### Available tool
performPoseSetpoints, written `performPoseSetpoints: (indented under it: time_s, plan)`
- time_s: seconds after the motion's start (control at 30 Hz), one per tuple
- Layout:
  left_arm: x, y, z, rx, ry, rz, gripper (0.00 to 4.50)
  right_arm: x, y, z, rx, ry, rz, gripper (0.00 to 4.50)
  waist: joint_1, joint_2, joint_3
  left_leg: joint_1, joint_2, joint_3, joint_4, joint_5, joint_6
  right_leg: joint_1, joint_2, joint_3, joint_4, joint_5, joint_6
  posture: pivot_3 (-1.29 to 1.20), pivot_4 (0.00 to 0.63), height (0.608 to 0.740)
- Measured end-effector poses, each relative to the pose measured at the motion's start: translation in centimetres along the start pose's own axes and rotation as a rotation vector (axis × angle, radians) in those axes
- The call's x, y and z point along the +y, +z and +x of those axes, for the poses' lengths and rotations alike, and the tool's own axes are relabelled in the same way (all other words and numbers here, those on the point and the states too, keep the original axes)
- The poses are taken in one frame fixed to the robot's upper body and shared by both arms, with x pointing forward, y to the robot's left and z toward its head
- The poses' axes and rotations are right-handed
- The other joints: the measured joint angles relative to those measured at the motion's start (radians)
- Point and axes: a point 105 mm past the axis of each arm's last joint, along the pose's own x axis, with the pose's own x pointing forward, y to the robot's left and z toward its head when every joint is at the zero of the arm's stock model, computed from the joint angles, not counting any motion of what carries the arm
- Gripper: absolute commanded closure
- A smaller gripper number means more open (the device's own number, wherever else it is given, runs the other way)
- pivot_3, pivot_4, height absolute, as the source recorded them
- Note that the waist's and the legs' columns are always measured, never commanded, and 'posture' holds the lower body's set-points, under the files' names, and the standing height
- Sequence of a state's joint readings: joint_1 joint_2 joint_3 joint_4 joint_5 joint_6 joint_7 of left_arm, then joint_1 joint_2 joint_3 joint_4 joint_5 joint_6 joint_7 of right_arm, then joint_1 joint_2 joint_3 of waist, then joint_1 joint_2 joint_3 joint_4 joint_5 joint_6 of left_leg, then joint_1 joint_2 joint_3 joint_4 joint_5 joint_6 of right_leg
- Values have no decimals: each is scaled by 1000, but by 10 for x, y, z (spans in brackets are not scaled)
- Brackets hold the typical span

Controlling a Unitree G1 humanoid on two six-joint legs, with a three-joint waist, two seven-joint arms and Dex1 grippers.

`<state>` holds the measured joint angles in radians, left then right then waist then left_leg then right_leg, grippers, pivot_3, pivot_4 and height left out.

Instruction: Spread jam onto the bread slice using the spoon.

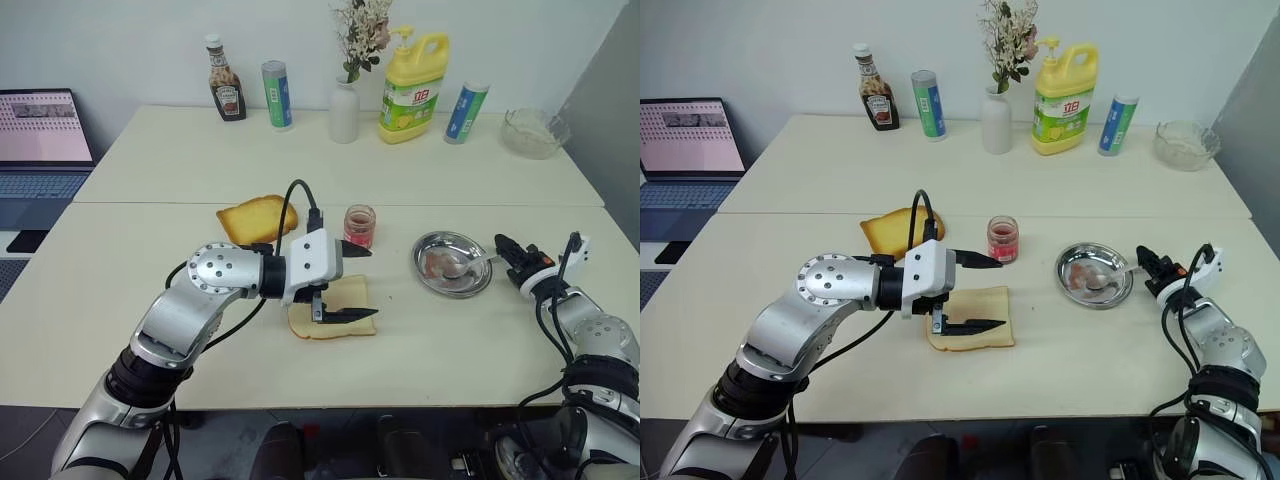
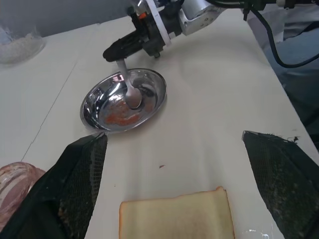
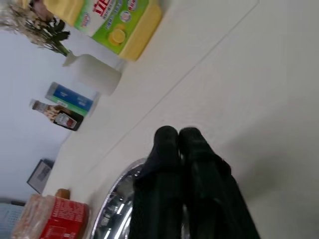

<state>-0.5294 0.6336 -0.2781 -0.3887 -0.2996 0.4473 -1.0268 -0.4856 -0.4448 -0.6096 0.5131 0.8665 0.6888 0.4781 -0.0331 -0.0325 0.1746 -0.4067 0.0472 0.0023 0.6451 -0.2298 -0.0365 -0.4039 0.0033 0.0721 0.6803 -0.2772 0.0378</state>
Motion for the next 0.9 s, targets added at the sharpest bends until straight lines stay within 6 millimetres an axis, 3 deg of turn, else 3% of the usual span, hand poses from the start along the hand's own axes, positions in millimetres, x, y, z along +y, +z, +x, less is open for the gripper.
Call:
performPoseSetpoints:
  time_s: [0.13,0.23,0.43,0.53,0.63,0.77,0.9]
  plan:
    - [2,-6,-3,21,15,-13,0,6,3,-4,-10,17,9,4443,0,2,1,0,0,0,0,0,0,0,0,0,0,0,0,0,150,740]
    - [4,-13,-9,39,48,-39,0,25,12,-7,-47,74,-1,4443,-3,3,2,-1,1,0,-1,0,0,-1,0,0,0,0,0,0,150,740]
    - [19,-34,-45,116,223,-140,0,107,34,-11,-123,249,-197,4443,-11,7,4,-1,1,-1,-1,0,0,-2,1,-1,0,-1,2,0,150,740]
    - [20,-48,-61,177,295,-182,0,163,25,5,-122,364,-303,4443,-24,9,6,-1,1,0,0,0,0,-3,1,0,1,-1,2,0,150,740]
    - [25,-48,-68,185,350,-194,0,216,11,16,-115,502,-387,4443,-24,9,5,-1,2,-2,-1,0,0,-2,2,-1,1,-1,2,0,150,740]
    - [31,-49,-73,192,405,-198,0,241,-21,38,-53,541,-574,4443,-14,9,6,-4,1,-2,-1,0,0,-4,0,-2,-1,1,-1,0,150,740]
    - [37,-49,-77,186,461,-219,0,249,-44,53,-24,577,-741,4443,-8,8,6,-9,0,-2,0,0,0,-9,-1,-2,0,1,-1,0,150,740]
